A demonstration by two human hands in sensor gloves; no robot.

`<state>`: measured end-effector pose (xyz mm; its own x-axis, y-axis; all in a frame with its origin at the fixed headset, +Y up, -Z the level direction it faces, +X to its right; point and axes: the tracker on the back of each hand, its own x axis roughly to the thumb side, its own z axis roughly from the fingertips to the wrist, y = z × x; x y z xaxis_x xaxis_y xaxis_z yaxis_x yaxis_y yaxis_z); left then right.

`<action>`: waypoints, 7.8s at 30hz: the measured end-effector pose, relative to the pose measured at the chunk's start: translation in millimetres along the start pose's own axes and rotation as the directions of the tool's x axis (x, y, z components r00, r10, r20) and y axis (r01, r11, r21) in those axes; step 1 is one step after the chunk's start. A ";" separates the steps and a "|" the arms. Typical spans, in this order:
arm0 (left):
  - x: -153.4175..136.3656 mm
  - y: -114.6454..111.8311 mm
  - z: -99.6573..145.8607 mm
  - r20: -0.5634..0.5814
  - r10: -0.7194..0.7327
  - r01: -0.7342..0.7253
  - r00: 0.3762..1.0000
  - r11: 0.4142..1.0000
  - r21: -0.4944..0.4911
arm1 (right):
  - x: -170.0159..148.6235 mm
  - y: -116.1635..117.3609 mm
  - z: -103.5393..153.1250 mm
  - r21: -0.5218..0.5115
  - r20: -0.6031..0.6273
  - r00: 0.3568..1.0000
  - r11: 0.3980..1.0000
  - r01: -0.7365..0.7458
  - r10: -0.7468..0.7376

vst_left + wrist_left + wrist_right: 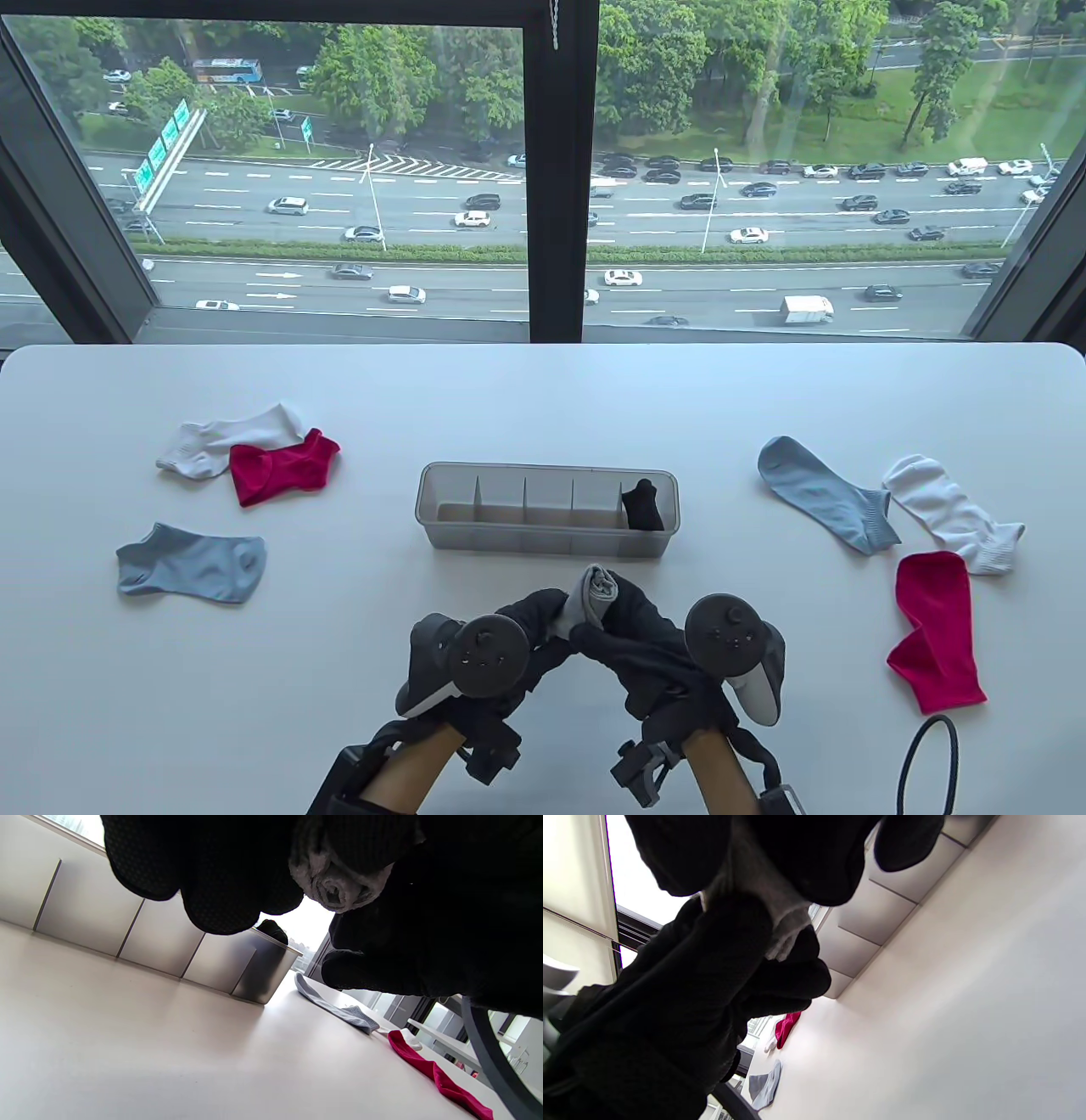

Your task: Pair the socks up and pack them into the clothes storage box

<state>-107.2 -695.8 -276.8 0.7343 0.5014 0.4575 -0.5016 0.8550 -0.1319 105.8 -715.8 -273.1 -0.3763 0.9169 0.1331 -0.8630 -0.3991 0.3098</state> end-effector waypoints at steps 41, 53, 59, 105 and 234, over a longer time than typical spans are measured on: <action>-6.1 6.9 -1.1 0.018 0.269 -0.268 0.963 0.962 -0.051 | 11.3 3.7 7.8 -0.226 0.045 0.948 0.928 -0.297 0.315; -5.3 10.9 -4.2 0.040 0.231 -0.221 0.972 0.961 -0.166 | -3.6 7.3 -1.3 -0.031 0.043 0.968 0.968 -0.247 0.248; -4.1 1.8 -3.0 -0.001 0.227 -0.224 0.974 0.961 -0.161 | -4.2 2.2 0.3 -0.144 -0.023 0.976 0.966 -0.216 0.215; -7.5 -4.1 -91.4 0.076 0.303 -0.281 0.950 0.935 -0.214 | -3.2 9.0 -17.8 -0.075 -0.077 0.926 0.924 -0.374 0.369; -43.1 -1.5 -1.7 -0.196 0.538 -0.524 0.820 0.843 0.120 | -5.3 0.5 -5.8 -0.018 -0.035 0.998 0.999 -0.047 0.046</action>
<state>-137.4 -718.5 -297.8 0.4223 0.8969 0.1315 -0.8628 0.4422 -0.2452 105.4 -720.9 -279.1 -0.4271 0.8969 0.1145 -0.8502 -0.4415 0.2867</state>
